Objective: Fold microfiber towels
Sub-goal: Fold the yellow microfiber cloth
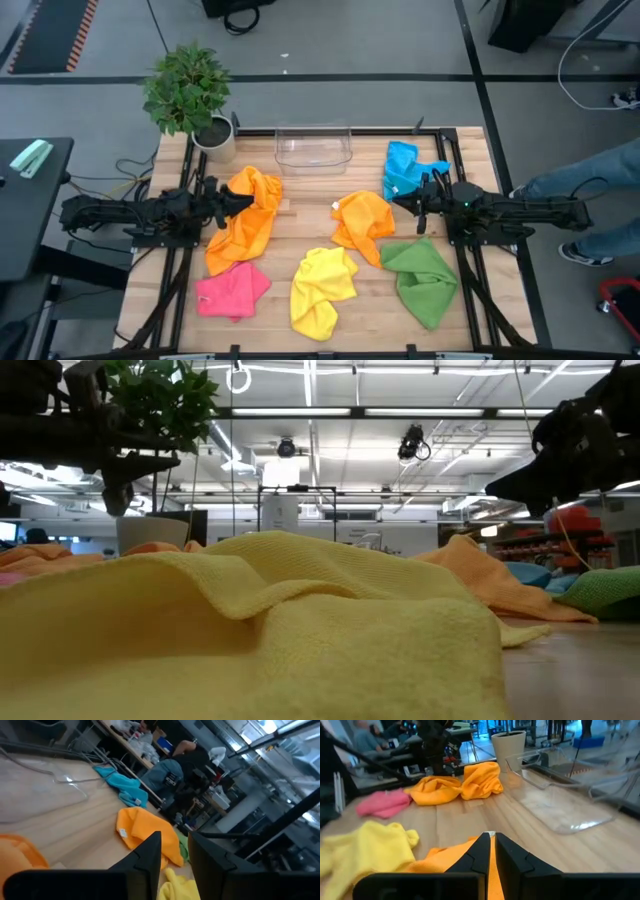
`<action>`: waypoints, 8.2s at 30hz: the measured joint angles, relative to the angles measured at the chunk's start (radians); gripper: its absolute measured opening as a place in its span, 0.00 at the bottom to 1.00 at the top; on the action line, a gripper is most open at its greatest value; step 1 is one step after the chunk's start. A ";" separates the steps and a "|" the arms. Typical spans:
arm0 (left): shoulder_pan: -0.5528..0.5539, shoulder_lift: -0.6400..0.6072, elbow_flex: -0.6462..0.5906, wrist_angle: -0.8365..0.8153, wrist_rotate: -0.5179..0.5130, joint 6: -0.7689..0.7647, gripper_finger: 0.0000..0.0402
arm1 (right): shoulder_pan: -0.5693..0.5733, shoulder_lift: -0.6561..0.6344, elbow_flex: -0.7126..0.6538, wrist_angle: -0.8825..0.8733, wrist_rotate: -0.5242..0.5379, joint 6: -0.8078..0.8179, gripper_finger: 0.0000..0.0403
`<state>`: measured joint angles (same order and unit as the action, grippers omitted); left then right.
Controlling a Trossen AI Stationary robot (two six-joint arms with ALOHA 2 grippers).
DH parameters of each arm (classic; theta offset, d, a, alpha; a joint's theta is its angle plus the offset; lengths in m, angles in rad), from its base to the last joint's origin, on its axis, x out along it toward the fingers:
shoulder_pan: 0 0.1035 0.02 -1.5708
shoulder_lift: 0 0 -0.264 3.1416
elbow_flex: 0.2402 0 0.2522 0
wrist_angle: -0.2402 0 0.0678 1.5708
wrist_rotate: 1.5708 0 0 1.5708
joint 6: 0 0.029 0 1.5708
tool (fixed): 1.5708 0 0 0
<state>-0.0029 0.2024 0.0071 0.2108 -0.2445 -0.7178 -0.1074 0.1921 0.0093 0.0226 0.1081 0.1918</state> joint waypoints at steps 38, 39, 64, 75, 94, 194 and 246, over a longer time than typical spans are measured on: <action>-0.012 0.620 0.553 -0.166 0.022 0.574 0.16 | 0.015 0.503 0.524 -0.033 -0.086 -0.055 0.09; -0.018 0.644 0.568 -0.166 0.029 0.574 0.17 | 0.027 0.537 0.552 -0.058 -0.094 -0.060 0.09; -0.335 1.321 1.034 -0.202 0.064 0.441 0.16 | 0.540 0.842 0.719 -0.375 -0.102 0.259 0.09; -0.393 1.687 1.392 -0.248 0.137 0.472 0.23 | 0.752 0.842 0.719 -0.397 0.058 0.359 0.07; -0.394 2.031 1.646 -0.449 0.171 0.504 0.48 | 0.756 0.870 0.719 -0.415 0.105 0.437 0.11; -0.538 1.355 1.636 -0.776 -0.204 0.276 0.04 | 0.605 1.498 0.994 0.289 0.322 0.119 0.61; -0.474 0.972 1.614 -1.320 -0.490 0.495 0.02 | 0.232 1.449 2.012 -1.021 0.267 -0.269 0.00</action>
<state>-0.4765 1.1747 1.6209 -1.1096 -0.7346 -0.2233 0.1250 1.6415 2.0218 -0.9983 0.3749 -0.0774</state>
